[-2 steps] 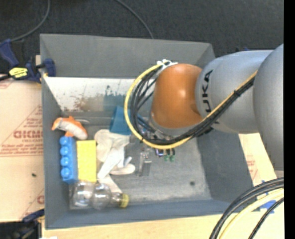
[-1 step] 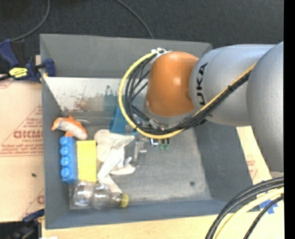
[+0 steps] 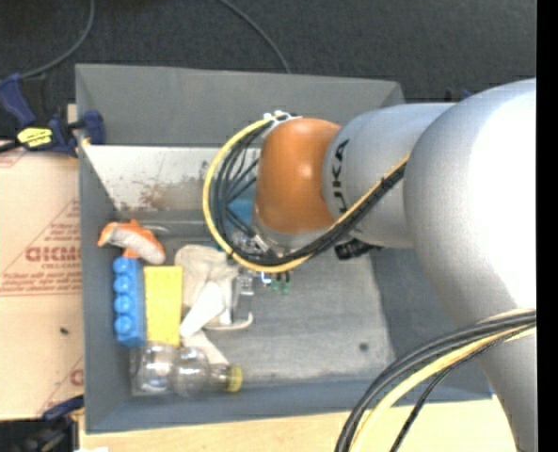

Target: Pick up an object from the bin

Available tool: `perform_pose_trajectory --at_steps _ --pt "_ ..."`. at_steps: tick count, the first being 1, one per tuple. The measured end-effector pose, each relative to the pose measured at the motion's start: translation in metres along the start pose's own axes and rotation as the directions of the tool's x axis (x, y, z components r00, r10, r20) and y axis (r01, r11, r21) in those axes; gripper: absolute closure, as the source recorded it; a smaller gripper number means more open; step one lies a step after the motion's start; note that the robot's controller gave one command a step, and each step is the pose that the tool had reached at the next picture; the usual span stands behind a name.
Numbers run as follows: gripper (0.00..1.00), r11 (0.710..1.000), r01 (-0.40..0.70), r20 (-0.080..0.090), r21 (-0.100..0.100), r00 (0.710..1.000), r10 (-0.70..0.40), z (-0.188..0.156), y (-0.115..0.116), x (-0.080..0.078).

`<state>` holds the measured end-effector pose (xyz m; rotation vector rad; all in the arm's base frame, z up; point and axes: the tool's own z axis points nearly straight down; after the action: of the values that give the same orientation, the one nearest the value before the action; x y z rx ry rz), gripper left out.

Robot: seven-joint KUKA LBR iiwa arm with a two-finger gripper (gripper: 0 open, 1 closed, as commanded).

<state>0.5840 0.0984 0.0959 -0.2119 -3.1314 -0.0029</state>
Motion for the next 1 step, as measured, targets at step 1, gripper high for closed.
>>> perform_pose_trajectory --at_steps 1 --pt "0.0 1.0 -0.011 0.007 -0.001 1.0 0.011 -0.0041 -0.0016 0.0024"
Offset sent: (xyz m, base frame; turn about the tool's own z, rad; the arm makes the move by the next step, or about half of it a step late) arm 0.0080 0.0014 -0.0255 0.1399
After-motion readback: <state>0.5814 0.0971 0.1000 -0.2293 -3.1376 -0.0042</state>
